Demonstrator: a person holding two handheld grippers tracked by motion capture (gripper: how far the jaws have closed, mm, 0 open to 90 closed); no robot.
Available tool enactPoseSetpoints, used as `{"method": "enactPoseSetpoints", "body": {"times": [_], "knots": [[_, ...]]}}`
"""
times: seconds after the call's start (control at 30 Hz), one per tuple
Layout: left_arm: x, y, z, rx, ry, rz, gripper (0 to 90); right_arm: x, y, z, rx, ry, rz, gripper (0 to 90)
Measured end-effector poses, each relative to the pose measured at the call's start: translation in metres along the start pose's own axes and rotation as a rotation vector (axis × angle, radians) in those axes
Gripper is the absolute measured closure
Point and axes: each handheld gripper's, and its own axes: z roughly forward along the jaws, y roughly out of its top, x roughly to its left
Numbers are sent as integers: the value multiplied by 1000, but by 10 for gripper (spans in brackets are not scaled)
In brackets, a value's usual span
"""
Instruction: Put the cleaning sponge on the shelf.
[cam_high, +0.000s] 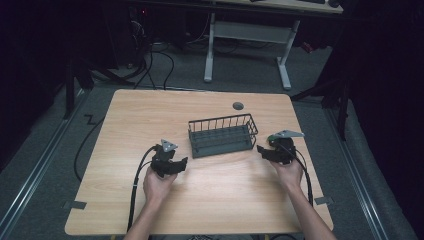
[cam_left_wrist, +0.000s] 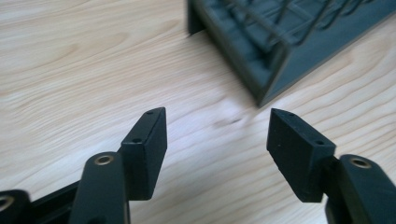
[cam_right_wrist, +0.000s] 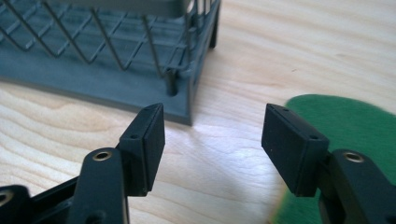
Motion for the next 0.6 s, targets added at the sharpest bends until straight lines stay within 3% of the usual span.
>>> {"method": "enactPoseSetpoints", "body": {"times": [0.27,0.47,0.6], "knots": [[20,-23,-13,1,68,-14,379,-21,-6,-14,-17,-45,51,387],[36,-39,-19,-8,126,-61,379,-39,-7,-20,-67,-79,110,364],[43,-45,-21,-3,162,-73,379,-49,-9,-14,-23,-99,133,346]]}}
